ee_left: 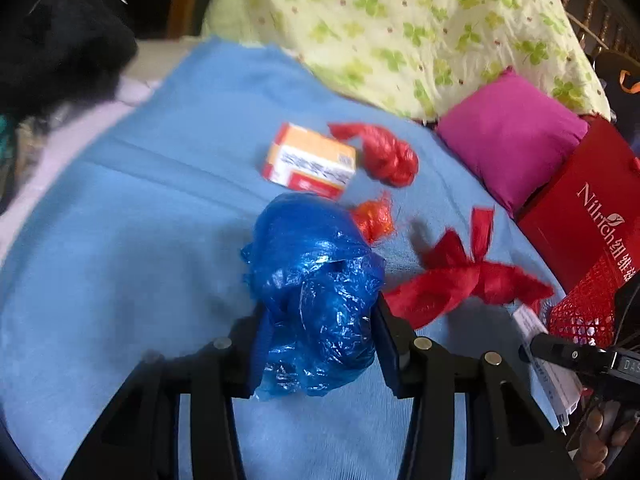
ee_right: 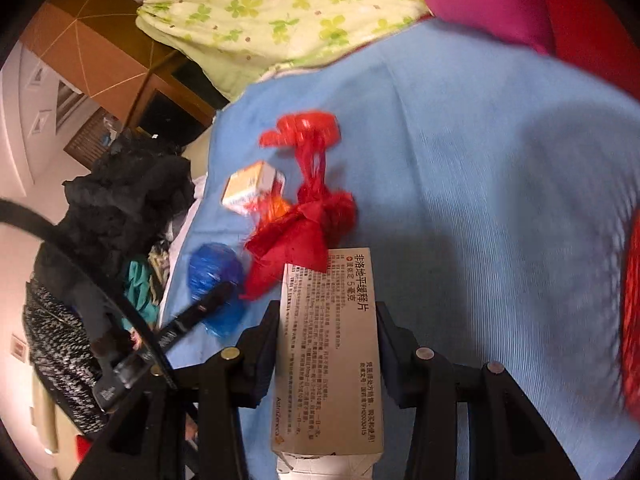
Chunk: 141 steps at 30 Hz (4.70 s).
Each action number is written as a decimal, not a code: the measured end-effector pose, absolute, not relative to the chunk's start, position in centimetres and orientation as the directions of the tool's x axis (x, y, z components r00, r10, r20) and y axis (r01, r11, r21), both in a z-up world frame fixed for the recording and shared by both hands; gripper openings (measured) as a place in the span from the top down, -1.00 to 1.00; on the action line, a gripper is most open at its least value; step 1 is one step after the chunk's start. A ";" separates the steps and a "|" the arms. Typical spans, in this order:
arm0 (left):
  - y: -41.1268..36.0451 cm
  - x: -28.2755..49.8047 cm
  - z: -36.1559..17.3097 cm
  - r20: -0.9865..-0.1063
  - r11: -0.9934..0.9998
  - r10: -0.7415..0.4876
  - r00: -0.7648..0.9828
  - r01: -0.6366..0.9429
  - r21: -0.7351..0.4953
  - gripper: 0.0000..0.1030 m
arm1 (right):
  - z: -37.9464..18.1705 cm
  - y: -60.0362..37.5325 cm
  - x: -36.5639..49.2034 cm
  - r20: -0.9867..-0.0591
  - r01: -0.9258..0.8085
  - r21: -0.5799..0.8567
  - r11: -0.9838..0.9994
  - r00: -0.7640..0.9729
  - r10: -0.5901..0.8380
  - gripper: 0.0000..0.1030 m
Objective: Collect trash
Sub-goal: 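Grasp the blue plastic bag with the left tool, then carry the blue bag into the basket with the left tool while the right carries the white box, then open both tools over the red basket and move back over the blanket, then grasp the orange wrapped item with the left tool while the right grasps the red mesh ribbon, then lift the orange item with the left tool while the right holds the red ribbon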
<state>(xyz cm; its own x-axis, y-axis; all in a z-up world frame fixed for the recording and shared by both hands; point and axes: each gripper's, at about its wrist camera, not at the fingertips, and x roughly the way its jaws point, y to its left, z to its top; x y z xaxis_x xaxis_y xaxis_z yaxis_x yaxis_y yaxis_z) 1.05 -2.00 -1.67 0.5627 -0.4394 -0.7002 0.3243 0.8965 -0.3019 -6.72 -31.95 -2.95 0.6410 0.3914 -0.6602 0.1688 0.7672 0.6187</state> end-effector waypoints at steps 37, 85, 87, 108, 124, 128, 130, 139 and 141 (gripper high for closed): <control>-12.9 -15.9 13.5 -0.426 0.659 -0.721 0.546 0.730 -0.180 0.03 | 8.2 -37.7 -26.8 -0.128 0.019 0.550 0.835 0.990 0.062 0.07; 1.4 -2.1 1.2 -0.664 0.950 -0.279 0.694 0.299 -0.087 -0.36 | 0.1 -27.4 -13.6 -0.651 0.147 0.417 0.897 0.738 0.181 -0.55; 0.6 -1.9 0.9 -0.678 0.941 -0.289 0.676 0.330 -0.072 -0.36 | -1.0 -27.8 -12.8 -0.689 0.188 0.395 0.899 0.708 0.155 -0.55; -7.7 6.5 -1.7 -0.687 0.910 -0.377 0.622 0.387 -0.149 -0.36 | -3.4 -28.0 -4.7 -0.742 0.234 0.326 0.916 0.663 0.095 0.18; -11.7 9.5 -4.5 -0.740 0.890 -0.419 0.527 0.399 -0.220 0.27 | 0.0 -29.3 -6.6 -0.668 0.300 0.245 0.922 0.742 -0.064 0.32; -11.1 8.4 -3.5 -0.717 0.884 -0.440 0.541 0.400 -0.241 0.31 | 0.5 -29.2 -7.3 -0.643 0.298 0.246 0.922 0.763 -0.075 0.32; -10.7 7.5 -2.8 -0.706 0.884 -0.443 0.552 0.401 -0.242 0.31 | 0.8 -29.1 -7.6 -0.627 0.297 0.251 0.921 0.775 -0.079 0.32; -7.8 1.7 2.2 -0.599 0.900 -0.423 0.680 0.393 -0.189 0.31 | 3.0 -27.8 -10.0 -0.526 0.253 0.248 0.935 0.846 -0.090 0.32; -6.7 0.2 2.8 -0.588 0.913 -0.400 0.703 0.363 -0.187 0.31 | 3.5 -27.3 -10.6 -0.505 0.234 0.242 0.942 0.859 -0.084 0.32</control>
<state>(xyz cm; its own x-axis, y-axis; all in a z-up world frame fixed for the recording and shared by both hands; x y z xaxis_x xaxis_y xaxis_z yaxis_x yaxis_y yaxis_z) 0.18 -6.72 2.78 0.7030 -0.4000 -0.5880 0.3629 0.9128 -0.1872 -10.59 -27.29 3.53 0.8591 -0.0840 -0.5049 0.2341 0.9417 0.2416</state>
